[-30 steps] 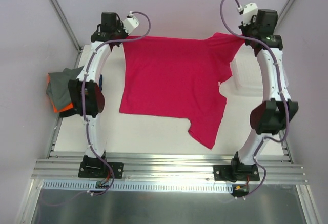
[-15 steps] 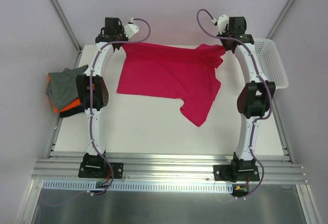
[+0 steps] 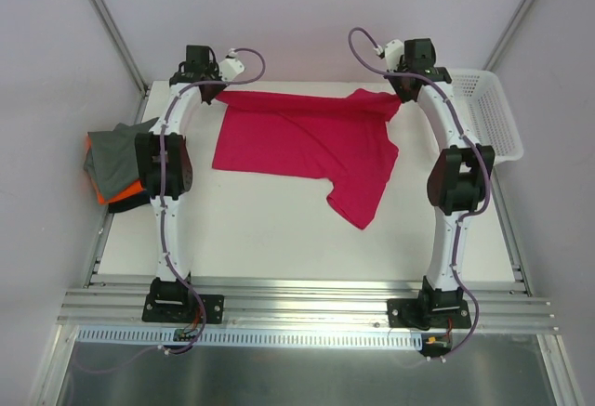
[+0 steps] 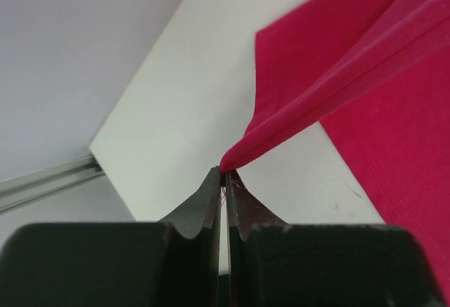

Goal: Fold and stack the t-shirts
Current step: Flatten out the tshirt

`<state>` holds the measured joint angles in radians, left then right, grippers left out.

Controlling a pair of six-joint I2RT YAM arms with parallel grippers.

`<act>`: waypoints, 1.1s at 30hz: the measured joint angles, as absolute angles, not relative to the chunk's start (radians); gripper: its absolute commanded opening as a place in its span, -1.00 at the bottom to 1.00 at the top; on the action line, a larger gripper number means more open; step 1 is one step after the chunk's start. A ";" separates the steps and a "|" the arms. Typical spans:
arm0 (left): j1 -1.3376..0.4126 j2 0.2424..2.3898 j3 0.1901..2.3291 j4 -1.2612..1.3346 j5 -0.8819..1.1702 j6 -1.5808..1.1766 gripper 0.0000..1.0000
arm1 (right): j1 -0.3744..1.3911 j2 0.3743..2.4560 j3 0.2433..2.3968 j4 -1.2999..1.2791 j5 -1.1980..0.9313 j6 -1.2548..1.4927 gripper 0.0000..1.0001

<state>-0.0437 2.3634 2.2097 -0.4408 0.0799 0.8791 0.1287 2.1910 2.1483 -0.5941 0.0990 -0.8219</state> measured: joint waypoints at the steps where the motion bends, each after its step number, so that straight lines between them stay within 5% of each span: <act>1: -0.044 2.363 2.191 -0.444 0.082 0.880 -1.00 | 0.129 2.192 2.148 -0.594 0.099 -0.820 -0.99; 18: -0.068 2.318 2.166 -0.461 0.099 0.869 -1.00 | 0.136 2.177 2.140 -0.632 0.114 -0.785 -0.99; 33: -0.300 1.515 1.830 -0.526 0.088 0.743 -1.00 | 0.150 1.551 2.109 -0.867 0.053 -0.690 -0.99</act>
<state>-0.2996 1.5146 1.8297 -0.5262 0.0879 0.7429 0.1505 1.5513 2.1086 -0.8665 0.0532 -0.6903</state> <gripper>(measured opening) 0.010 0.007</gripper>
